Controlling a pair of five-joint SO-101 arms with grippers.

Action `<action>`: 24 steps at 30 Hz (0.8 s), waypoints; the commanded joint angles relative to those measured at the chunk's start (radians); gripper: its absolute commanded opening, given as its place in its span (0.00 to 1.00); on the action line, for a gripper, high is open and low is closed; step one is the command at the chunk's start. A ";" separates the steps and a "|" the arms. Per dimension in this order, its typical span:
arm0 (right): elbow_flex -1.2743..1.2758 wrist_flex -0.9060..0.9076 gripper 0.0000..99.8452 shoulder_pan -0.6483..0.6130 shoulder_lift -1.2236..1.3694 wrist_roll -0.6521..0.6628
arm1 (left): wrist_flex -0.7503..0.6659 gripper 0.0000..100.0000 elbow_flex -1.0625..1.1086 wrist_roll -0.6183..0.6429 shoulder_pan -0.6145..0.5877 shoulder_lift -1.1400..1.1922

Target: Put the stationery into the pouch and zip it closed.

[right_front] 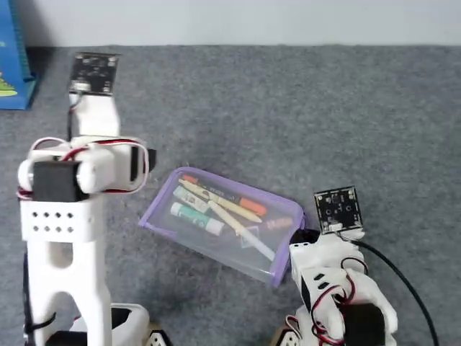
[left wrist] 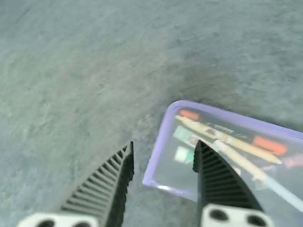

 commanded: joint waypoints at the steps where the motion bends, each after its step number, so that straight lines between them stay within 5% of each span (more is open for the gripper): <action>1: -0.017 -0.025 0.01 0.016 0.197 0.011 | 0.026 0.20 -0.039 -0.012 -0.046 -0.031; 14: -0.117 -0.170 0.01 -0.010 0.728 0.011 | 0.025 0.20 0.073 -0.012 -0.080 -0.032; 24: -0.123 -0.542 0.01 -0.389 0.903 -0.155 | 0.032 0.20 0.091 -0.012 -0.101 -0.032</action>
